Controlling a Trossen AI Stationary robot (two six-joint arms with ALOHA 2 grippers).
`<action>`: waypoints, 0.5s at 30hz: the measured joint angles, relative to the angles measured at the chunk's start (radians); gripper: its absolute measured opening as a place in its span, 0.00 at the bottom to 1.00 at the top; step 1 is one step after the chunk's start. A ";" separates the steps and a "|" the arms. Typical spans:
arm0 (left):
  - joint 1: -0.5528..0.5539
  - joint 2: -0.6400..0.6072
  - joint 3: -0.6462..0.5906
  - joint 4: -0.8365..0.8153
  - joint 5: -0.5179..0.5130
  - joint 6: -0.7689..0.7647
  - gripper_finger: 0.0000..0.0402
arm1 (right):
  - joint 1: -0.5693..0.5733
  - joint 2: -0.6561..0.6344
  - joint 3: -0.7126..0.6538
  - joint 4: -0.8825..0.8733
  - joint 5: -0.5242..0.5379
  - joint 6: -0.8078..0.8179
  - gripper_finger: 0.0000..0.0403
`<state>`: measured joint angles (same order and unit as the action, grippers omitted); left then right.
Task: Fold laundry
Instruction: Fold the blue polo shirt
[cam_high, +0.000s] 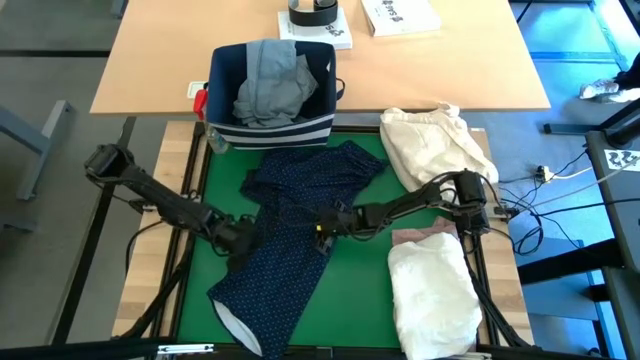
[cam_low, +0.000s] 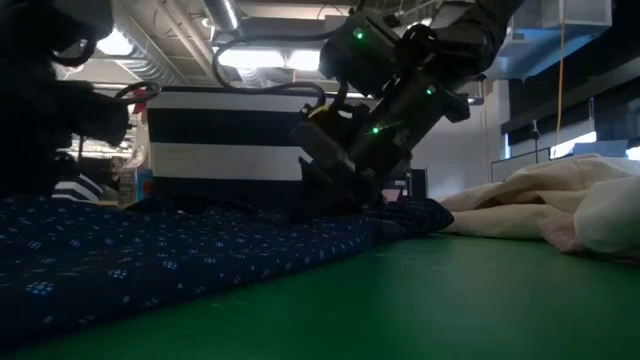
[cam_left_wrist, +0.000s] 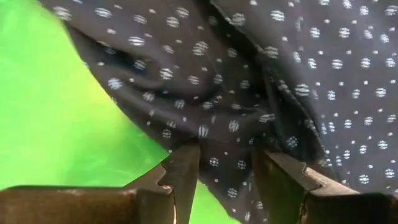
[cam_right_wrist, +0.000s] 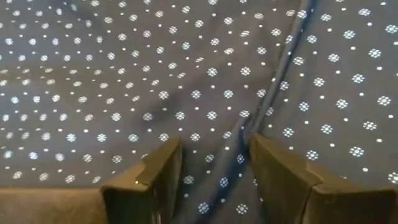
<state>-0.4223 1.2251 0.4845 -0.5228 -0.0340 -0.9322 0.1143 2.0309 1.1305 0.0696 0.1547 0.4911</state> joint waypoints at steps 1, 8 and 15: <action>-0.012 -0.002 -0.014 0.031 -0.001 -0.021 0.36 | 0.000 0.004 0.001 -0.005 -0.001 -0.002 0.48; -0.165 -0.001 -0.041 0.188 0.002 -0.191 0.36 | 0.005 -0.003 0.003 -0.106 -0.067 -0.097 0.48; -0.289 -0.001 -0.041 0.199 -0.022 -0.325 0.36 | 0.087 -0.002 0.001 -0.083 -0.127 -0.073 0.48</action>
<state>-0.7110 1.2243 0.4438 -0.3241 -0.0557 -1.2567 0.2012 2.0294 1.1315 -0.0135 0.0274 0.4185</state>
